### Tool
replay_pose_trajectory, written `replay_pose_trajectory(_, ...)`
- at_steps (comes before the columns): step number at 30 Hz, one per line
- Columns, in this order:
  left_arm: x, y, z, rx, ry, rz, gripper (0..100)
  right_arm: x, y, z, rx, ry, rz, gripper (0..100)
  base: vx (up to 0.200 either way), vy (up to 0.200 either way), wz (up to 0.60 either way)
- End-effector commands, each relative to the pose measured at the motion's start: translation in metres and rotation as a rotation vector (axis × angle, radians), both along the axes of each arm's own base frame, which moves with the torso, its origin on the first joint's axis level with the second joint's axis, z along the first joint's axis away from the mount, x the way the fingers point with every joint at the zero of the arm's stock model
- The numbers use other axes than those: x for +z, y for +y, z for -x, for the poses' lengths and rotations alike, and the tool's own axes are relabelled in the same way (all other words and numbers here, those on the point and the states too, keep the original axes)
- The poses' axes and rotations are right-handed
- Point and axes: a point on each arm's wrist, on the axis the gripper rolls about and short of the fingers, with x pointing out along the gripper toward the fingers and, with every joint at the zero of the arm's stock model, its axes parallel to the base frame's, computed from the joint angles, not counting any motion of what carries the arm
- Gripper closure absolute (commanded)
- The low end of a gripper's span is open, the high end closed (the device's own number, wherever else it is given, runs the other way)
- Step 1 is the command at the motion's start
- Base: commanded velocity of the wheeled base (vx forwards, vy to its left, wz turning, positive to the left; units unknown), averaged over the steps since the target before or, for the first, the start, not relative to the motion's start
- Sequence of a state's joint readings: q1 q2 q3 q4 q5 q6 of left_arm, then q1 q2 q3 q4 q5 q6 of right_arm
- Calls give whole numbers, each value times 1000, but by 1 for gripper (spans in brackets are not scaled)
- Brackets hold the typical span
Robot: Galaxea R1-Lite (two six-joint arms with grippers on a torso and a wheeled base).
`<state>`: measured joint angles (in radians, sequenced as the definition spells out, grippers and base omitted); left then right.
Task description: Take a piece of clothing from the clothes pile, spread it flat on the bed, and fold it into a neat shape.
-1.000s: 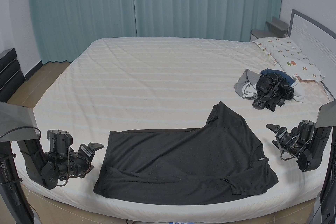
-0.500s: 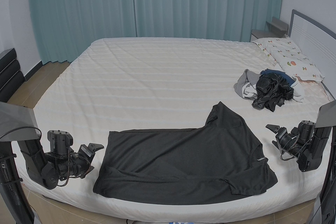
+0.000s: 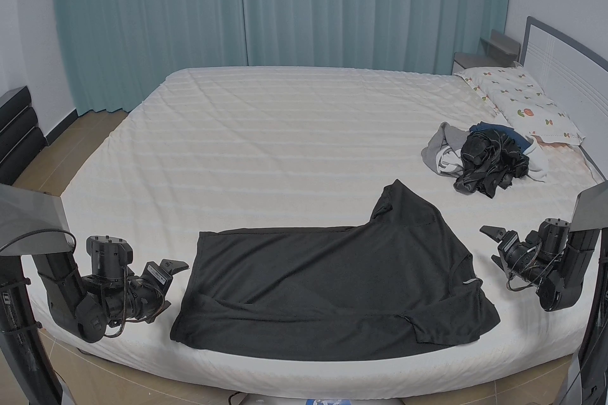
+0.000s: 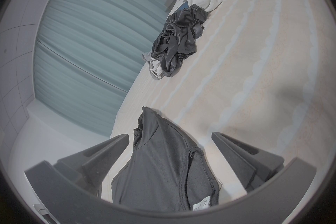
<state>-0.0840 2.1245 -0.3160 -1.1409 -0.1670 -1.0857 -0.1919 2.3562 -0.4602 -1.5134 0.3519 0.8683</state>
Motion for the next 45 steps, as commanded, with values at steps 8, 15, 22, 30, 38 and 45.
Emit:
replay_pose_trajectory(8,-1,0,-1,1,0,0,0,0,0,0,0,1,0,0,0,0,0)
replay_pose_trajectory(15,2,0,-3,3,-14,4,0,0,1,1,1,4,0,0,0,0,0)
replay_pose_trajectory(22,3,0,-3,-1,-17,2,0,-1,1,1,3,7,0,0,0,-171,0)
replay_pose_trajectory(30,2,0,-3,0,-16,0,0,-2,3,1,9,8,0,0,0,0,0)
replay_pose_trajectory(38,6,0,-10,19,-40,25,0,-3,7,1,22,12,1,0,0,0,0)
replay_pose_trajectory(45,8,7,-14,50,-54,32,0,-3,8,0,24,11,1,0,0,0,0)
